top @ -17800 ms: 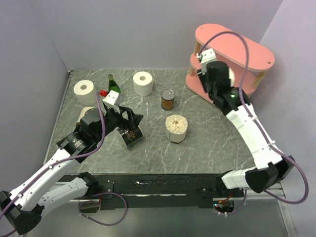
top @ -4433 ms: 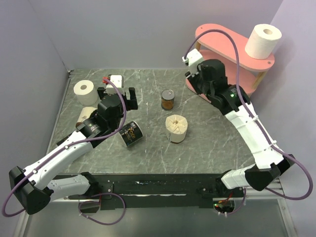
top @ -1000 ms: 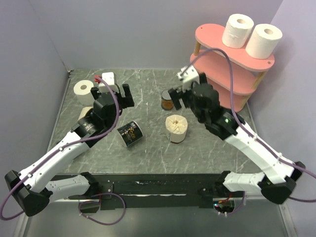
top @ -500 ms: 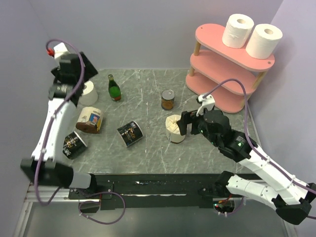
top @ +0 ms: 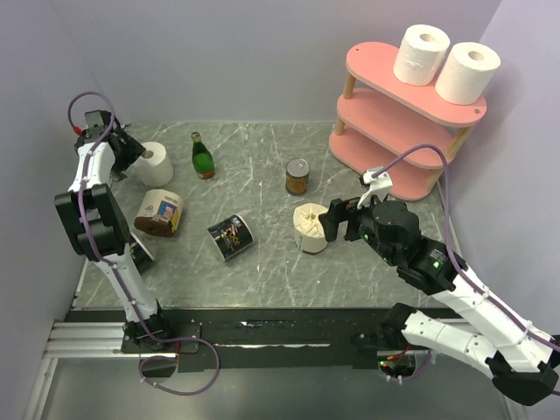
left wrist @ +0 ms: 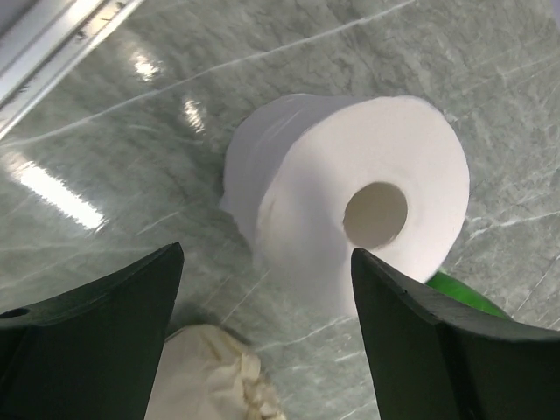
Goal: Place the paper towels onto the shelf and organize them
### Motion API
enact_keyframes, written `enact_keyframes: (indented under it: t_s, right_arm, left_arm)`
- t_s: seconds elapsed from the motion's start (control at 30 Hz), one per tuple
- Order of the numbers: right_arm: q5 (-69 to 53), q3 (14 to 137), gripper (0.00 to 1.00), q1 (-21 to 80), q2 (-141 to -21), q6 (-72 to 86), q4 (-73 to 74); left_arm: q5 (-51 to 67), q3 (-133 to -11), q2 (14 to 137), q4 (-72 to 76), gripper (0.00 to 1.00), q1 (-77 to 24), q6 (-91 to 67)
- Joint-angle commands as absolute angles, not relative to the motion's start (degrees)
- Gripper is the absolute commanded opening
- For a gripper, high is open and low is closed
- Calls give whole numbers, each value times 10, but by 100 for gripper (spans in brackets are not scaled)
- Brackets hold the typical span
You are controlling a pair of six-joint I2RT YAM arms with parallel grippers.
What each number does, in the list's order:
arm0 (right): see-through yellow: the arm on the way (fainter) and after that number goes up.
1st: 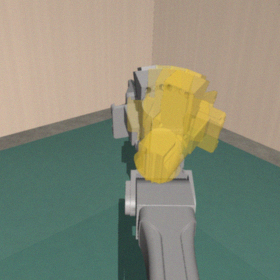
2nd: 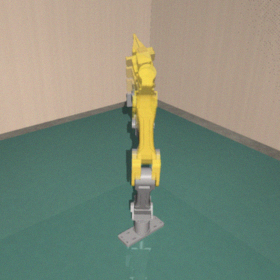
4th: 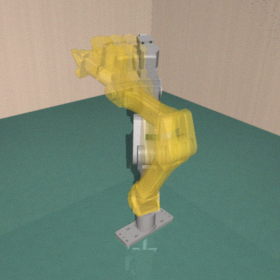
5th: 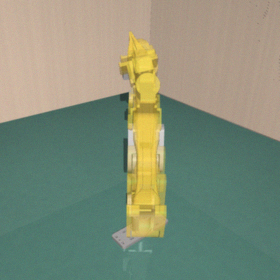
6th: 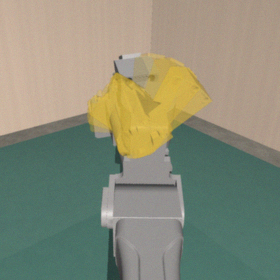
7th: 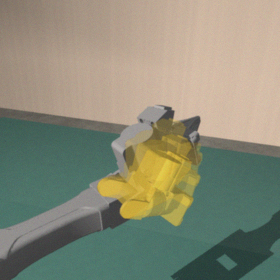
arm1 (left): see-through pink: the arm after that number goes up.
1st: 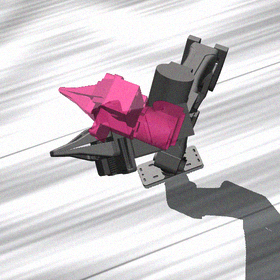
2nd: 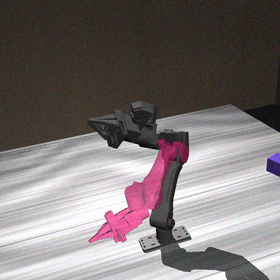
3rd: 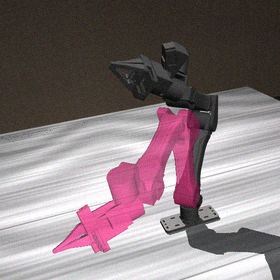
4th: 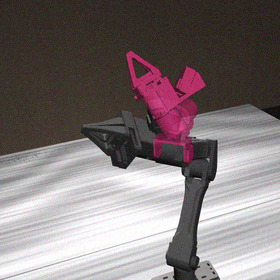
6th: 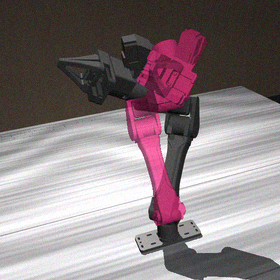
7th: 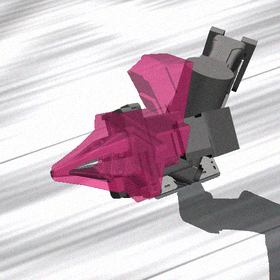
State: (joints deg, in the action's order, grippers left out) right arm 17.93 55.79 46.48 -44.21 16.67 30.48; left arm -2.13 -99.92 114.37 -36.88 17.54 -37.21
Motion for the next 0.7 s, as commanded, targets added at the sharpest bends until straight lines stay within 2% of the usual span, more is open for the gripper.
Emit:
enact_keyframes:
  t_s: [0.0, 0.3, 0.43, 0.5, 0.67]
  right_arm:
    - [187, 563, 99, 468, -449, 156, 282]
    - [185, 559, 99, 468, -465, 143, 272]
    - [192, 563, 99, 468, -475, 137, 275]
    - [194, 566, 99, 468, -477, 137, 279]
    - [198, 572, 99, 468, -481, 138, 286]
  left_arm:
    - [2, -1049, 1166, -343, 83, 170, -390]
    - [3, -1062, 1215, -316, 86, 170, -385]
    - [2, -1068, 1230, -310, 83, 170, -381]
    - [2, -1069, 1233, -309, 80, 170, -380]
    - [3, -1054, 1219, -291, 65, 170, -378]
